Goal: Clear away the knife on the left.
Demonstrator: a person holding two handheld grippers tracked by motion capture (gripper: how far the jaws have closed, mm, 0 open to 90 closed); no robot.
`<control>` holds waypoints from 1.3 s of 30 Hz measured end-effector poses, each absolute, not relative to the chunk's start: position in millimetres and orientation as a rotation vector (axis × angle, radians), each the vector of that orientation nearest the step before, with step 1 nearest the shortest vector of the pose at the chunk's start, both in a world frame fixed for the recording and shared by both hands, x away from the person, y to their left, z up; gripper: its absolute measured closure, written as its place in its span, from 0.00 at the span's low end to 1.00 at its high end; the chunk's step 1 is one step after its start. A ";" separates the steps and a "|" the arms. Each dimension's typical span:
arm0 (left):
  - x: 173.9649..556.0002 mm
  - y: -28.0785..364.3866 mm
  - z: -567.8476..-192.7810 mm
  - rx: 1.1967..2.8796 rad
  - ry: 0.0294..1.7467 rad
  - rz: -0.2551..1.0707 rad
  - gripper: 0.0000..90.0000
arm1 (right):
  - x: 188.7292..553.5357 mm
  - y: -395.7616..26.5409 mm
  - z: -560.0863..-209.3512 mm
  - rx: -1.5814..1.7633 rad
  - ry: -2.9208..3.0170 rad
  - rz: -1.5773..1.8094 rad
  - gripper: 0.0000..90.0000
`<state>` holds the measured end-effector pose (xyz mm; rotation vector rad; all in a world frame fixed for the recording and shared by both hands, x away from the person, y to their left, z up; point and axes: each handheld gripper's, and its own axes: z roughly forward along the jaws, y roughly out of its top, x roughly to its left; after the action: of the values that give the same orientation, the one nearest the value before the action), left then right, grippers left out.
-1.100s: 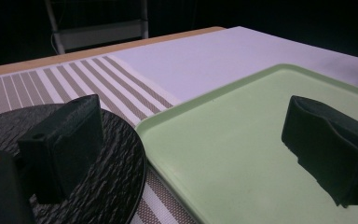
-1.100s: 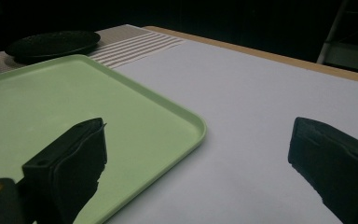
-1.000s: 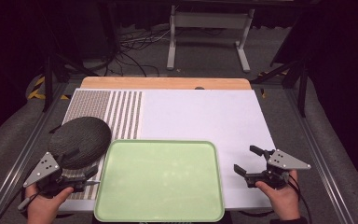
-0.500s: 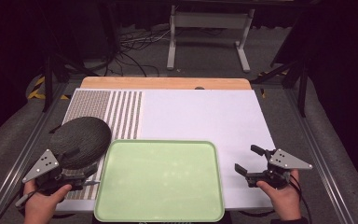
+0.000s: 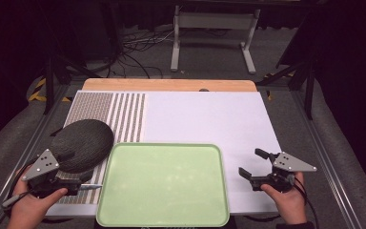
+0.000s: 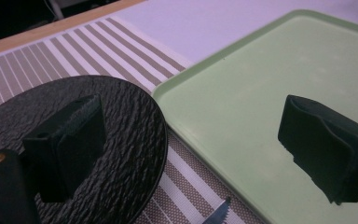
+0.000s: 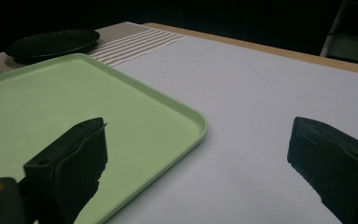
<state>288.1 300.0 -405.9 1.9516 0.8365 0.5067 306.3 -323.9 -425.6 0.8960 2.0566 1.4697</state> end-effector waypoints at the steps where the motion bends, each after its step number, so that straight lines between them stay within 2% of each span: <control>1: 288.2 300.4 -403.9 1.973 0.834 0.494 0.10 | 306.4 -324.2 -425.8 0.896 2.057 1.470 0.06; 5: 288.3 300.6 -398.1 2.057 0.820 0.480 0.11 | 306.7 -324.7 -426.6 0.899 2.058 1.474 0.06; 9: 289.0 301.8 -393.9 2.185 0.898 0.455 0.14 | 307.8 -323.3 -428.1 0.899 2.074 1.466 0.06; 12: 289.3 303.6 -391.9 2.218 0.913 0.434 0.14 | 309.4 -321.7 -431.0 0.903 2.092 1.458 0.06; 15: 289.2 304.4 -390.3 2.237 0.905 0.428 0.14 | 309.9 -320.7 -431.4 0.898 2.098 1.454 0.06; 25: 290.5 302.3 -381.3 2.449 0.883 0.413 0.16 | 311.0 -321.0 -432.3 0.904 2.103 1.459 0.06; 28: 291.6 302.6 -380.1 2.490 0.849 0.452 0.16 | 311.5 -320.8 -432.6 0.906 2.105 1.457 0.06; 39: 296.2 302.8 -380.9 2.635 0.785 0.330 0.19 | 312.3 -321.4 -433.4 0.910 2.109 1.460 0.06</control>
<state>296.2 302.8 -380.9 2.6349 0.7855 0.3299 312.3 -321.4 -433.4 0.9100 2.1094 1.4603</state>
